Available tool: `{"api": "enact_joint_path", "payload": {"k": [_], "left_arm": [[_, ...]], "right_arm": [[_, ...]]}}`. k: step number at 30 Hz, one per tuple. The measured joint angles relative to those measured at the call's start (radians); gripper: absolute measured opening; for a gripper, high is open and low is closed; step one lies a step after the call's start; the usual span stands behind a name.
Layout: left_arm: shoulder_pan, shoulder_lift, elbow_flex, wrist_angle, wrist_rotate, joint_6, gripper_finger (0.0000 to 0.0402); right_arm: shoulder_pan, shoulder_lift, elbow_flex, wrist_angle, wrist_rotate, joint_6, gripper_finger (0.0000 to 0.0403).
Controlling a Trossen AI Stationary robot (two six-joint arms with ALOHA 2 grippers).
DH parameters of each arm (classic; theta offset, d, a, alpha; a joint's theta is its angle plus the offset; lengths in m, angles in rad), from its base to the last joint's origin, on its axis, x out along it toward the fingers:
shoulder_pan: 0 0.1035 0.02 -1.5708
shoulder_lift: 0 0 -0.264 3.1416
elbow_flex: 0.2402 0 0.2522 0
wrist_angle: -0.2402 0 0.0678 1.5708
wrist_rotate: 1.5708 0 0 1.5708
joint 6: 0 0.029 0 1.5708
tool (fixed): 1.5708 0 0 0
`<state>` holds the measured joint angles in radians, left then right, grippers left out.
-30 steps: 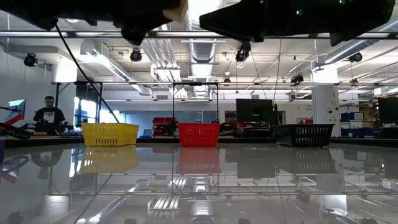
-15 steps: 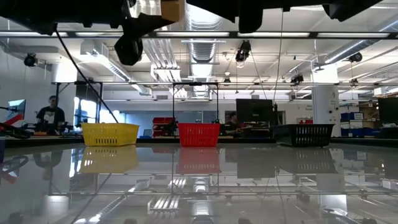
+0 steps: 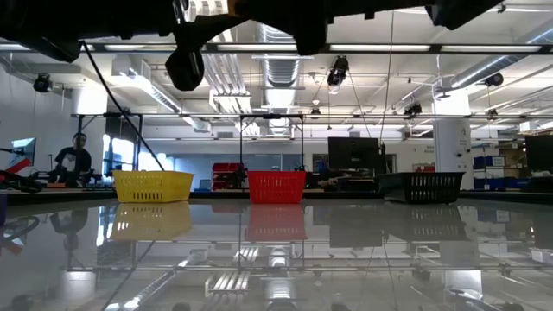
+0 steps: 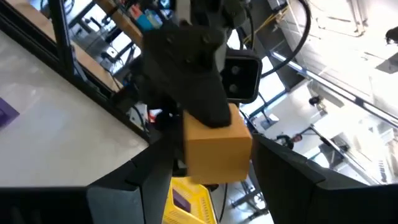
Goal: Sort & place blocks by color
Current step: Put the yellow block into the red bin
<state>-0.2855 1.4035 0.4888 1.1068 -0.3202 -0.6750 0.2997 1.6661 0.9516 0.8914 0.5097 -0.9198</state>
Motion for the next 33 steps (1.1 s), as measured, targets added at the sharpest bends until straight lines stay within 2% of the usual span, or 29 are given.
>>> {"api": "enact_joint_path", "payload": {"k": [6, 10, 14, 17, 25, 29, 33], "left_arm": [[0.000, 0.012, -0.003, 0.019, 0.013, 0.000, 0.0121], [0.002, 0.012, -0.005, 0.019, 0.012, 0.001, 0.0121], [0.003, 0.012, -0.005, 0.012, 0.012, 0.002, 0.0121], [0.004, 0.012, -0.005, 0.006, 0.012, 0.003, 0.0127], [0.027, 0.012, -0.005, -0.026, 0.012, 0.010, 0.0178], [0.044, 0.012, -0.006, -0.026, 0.011, 0.013, 0.0206], [0.044, 0.007, -0.006, -0.035, 0.025, 0.147, 0.0238]], "right_arm": [[-0.001, 0.006, 0.012, 0.004, -0.003, -0.020, 0.0194], [-0.002, 0.006, 0.011, 0.001, -0.004, -0.023, 0.0168], [-0.001, 0.006, 0.010, -0.009, -0.003, -0.027, 0.0125], [-0.001, 0.006, 0.011, -0.021, -0.004, -0.026, 0.0120], [-0.006, 0.006, 0.017, -0.061, 0.005, 0.065, 0.0120], [-0.006, -0.001, 0.041, -0.169, 0.015, 0.161, 0.0120], [-0.006, -0.007, 0.070, -0.299, 0.033, 0.246, 0.0120]]}}
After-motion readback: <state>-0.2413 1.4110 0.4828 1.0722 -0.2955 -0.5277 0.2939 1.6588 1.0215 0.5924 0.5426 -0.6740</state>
